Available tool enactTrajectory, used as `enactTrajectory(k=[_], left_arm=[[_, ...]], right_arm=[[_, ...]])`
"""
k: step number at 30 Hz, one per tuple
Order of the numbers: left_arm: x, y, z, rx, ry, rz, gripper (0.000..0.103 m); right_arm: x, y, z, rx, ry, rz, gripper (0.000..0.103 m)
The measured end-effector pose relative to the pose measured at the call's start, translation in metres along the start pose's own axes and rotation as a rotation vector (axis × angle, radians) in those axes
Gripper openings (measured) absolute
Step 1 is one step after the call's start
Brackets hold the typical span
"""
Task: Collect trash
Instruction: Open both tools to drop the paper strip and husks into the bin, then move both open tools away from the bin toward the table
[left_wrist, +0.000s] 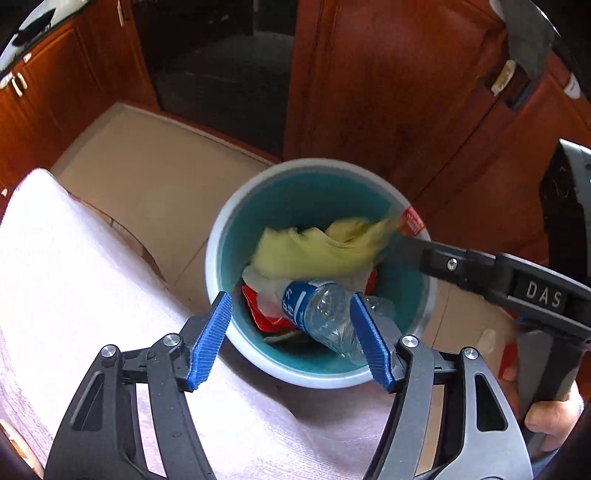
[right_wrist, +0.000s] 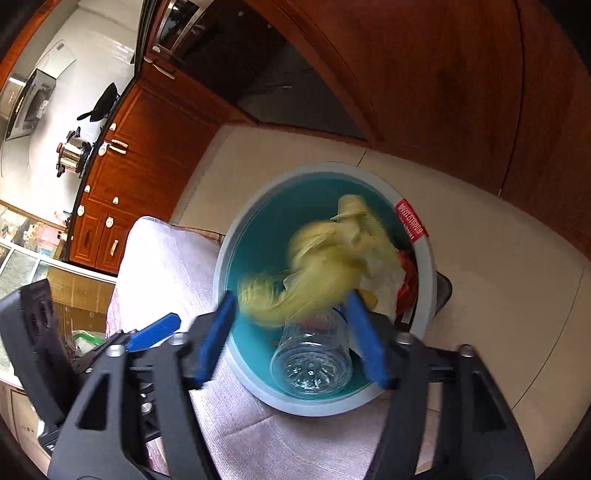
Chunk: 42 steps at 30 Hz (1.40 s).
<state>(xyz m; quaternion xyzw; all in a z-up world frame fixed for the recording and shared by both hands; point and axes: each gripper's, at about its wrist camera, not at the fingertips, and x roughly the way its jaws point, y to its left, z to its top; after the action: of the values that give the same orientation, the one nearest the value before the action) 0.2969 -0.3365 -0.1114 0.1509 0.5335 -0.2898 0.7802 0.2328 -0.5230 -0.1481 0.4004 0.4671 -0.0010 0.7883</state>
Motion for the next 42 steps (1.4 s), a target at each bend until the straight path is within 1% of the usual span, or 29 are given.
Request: enactTrajectory(k=[2, 3, 4, 6, 8, 16, 19, 21, 24, 34, 42], left_arm=[[-0.005, 0.002, 0.0, -0.009, -0.011, -0.007, 0.07], [-0.008, 0.003, -0.001, -0.013, -0.016, -0.01, 0.071], [-0.011, 0.004, -0.006, -0.015, -0.021, -0.011, 0.071], [-0.016, 0.005, -0.008, -0.018, -0.03, -0.007, 0.075], [-0.02, 0.002, -0.011, -0.022, -0.033, -0.008, 0.078], [-0.04, -0.009, -0.021, -0.044, -0.04, -0.017, 0.087], [-0.049, -0.01, -0.03, -0.048, -0.053, -0.018, 0.089], [-0.057, -0.009, -0.037, -0.053, -0.066, -0.015, 0.092], [-0.07, -0.004, -0.047, -0.066, -0.086, -0.01, 0.094], [-0.11, 0.025, -0.088, -0.134, -0.126, 0.015, 0.095], [-0.142, 0.067, -0.139, -0.227, -0.166, 0.043, 0.095]], right_arm=[[-0.001, 0.001, -0.002, -0.002, -0.007, -0.004, 0.071], [-0.003, 0.002, -0.002, -0.004, -0.008, -0.01, 0.075], [-0.004, 0.003, -0.003, -0.005, -0.009, -0.013, 0.076], [-0.005, 0.004, -0.005, 0.001, -0.007, -0.02, 0.083], [-0.006, 0.006, -0.006, 0.012, -0.001, -0.023, 0.086], [-0.015, 0.024, -0.018, -0.043, 0.018, -0.084, 0.086], [-0.021, 0.029, -0.022, -0.066, 0.013, -0.084, 0.087], [-0.024, 0.033, -0.025, -0.076, 0.012, -0.082, 0.088], [-0.029, 0.041, -0.03, -0.091, 0.007, -0.077, 0.088], [-0.041, 0.081, -0.056, -0.156, 0.006, -0.05, 0.088], [-0.04, 0.13, -0.086, -0.252, 0.031, -0.006, 0.088]])
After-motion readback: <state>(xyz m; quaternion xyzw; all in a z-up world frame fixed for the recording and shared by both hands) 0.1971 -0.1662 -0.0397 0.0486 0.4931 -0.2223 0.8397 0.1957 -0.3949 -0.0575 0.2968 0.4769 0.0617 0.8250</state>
